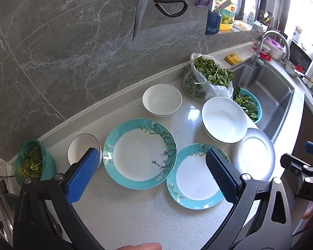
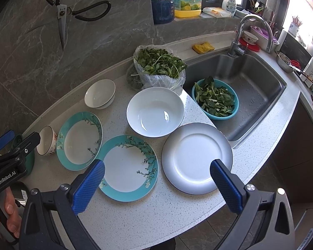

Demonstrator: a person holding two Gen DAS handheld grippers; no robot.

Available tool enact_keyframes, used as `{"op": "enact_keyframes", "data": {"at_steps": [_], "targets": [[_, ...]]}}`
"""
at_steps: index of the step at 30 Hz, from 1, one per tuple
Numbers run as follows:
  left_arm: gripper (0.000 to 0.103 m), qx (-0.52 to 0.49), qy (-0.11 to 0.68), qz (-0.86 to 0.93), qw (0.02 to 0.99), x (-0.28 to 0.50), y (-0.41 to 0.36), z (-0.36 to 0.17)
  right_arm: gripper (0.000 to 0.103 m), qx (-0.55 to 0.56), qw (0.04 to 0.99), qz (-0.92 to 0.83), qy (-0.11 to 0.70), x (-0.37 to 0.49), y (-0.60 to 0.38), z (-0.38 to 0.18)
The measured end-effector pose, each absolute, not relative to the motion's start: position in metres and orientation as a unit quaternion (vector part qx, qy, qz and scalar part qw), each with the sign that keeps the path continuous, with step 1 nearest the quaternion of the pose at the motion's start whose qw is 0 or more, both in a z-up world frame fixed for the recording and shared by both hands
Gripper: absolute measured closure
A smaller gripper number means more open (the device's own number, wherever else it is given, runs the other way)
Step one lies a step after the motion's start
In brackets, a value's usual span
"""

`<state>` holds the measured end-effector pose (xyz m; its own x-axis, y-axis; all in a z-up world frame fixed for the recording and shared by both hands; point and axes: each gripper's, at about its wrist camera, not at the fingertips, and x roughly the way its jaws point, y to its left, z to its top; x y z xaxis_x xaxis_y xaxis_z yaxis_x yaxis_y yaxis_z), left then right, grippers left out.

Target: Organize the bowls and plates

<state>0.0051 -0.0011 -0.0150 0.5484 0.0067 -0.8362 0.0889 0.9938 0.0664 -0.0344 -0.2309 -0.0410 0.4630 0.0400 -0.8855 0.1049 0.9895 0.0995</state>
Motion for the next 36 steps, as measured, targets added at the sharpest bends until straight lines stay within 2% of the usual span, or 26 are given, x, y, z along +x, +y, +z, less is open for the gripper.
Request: {"op": "enact_keyframes", "data": {"at_steps": [28, 36], "targets": [[0.000, 0.050, 0.476, -0.023, 0.878, 0.003, 0.000, -0.018, 0.000, 0.071, 0.852, -0.017, 0.519, -0.037, -0.232, -0.045], [0.000, 0.039, 0.482, -0.051, 0.874, -0.008, -0.001, -0.041, 0.000, 0.081, 0.855, -0.002, 0.512, -0.047, -0.241, -0.055]]}}
